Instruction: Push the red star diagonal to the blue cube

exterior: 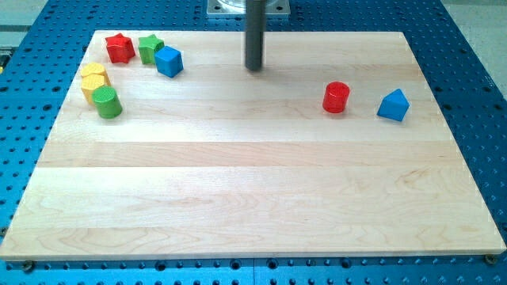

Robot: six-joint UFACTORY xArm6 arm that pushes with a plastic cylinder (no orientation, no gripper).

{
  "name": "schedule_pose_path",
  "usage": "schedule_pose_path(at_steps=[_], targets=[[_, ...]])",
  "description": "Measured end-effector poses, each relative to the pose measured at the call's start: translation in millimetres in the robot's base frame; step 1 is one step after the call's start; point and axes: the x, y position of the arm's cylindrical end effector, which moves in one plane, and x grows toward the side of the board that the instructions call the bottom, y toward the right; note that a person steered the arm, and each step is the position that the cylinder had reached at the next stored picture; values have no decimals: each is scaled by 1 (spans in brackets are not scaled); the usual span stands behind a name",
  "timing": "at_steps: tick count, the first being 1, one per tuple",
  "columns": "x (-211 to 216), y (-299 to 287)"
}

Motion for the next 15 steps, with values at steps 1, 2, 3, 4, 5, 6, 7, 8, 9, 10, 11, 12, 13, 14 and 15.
schedule_pose_path(at_steps=[1, 2, 3, 4, 5, 6, 7, 8, 9, 10, 11, 12, 13, 14, 15], targets=[[-33, -62], [-62, -132], [-78, -186], [-78, -203], [-55, -214], [-26, -212], [-32, -217], [14, -203], [55, -158], [40, -163], [29, -195], [54, -193], [86, -145], [107, -81], [107, -67]])
